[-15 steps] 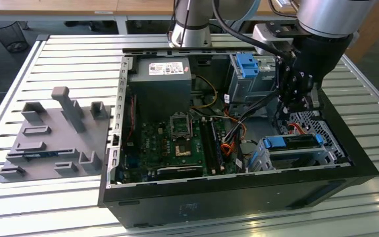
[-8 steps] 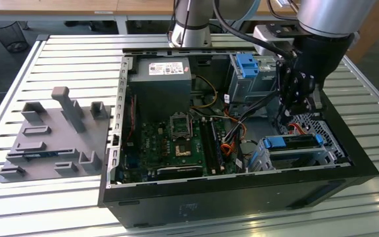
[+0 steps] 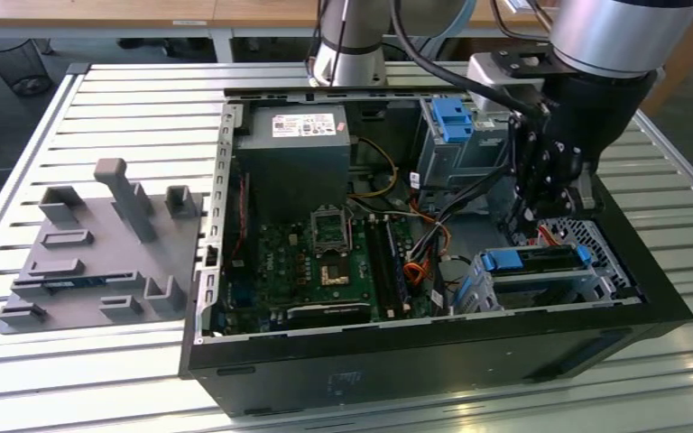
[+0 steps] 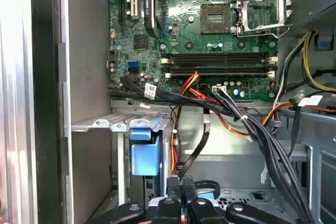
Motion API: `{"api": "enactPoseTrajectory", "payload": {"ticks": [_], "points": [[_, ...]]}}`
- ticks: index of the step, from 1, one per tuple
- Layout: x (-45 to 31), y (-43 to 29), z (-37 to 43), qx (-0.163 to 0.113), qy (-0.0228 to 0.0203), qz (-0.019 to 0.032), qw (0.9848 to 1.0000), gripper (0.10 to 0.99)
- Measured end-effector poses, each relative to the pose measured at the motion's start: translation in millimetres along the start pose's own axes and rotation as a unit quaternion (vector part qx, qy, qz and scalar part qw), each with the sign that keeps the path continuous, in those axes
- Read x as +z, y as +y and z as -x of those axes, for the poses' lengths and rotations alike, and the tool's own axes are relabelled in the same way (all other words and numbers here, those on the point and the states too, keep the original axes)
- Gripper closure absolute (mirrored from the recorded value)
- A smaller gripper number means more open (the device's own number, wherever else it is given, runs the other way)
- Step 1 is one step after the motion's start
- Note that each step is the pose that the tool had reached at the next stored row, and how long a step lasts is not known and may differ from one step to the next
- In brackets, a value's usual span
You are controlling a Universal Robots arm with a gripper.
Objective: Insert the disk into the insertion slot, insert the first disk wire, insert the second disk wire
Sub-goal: 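Insert the second disk wire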
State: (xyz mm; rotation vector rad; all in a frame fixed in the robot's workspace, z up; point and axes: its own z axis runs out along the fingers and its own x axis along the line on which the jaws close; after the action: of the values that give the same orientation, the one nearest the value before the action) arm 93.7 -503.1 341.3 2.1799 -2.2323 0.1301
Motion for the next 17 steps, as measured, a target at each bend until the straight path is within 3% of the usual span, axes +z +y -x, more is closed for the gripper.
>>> {"api": "enactPoseTrajectory", "payload": {"ticks": [4, 6, 8, 15, 17], "points": [[0.4, -0.1, -5.5, 0.001, -0.0303, 0.0008, 0.9995, 0.937], [0.7, -0.2, -8.8, 0.002, -0.0409, 0.0010, 0.9992, 0.937], [1.0, -0.3, -13.0, 0.002, -0.0443, 0.0011, 0.9990, 0.937], [2.0, -0.5, -22.7, 0.002, -0.0470, 0.0012, 0.9989, 0.937], [2.5, -0.5, -25.3, 0.002, -0.0506, 0.0013, 0.9987, 0.937]]}}
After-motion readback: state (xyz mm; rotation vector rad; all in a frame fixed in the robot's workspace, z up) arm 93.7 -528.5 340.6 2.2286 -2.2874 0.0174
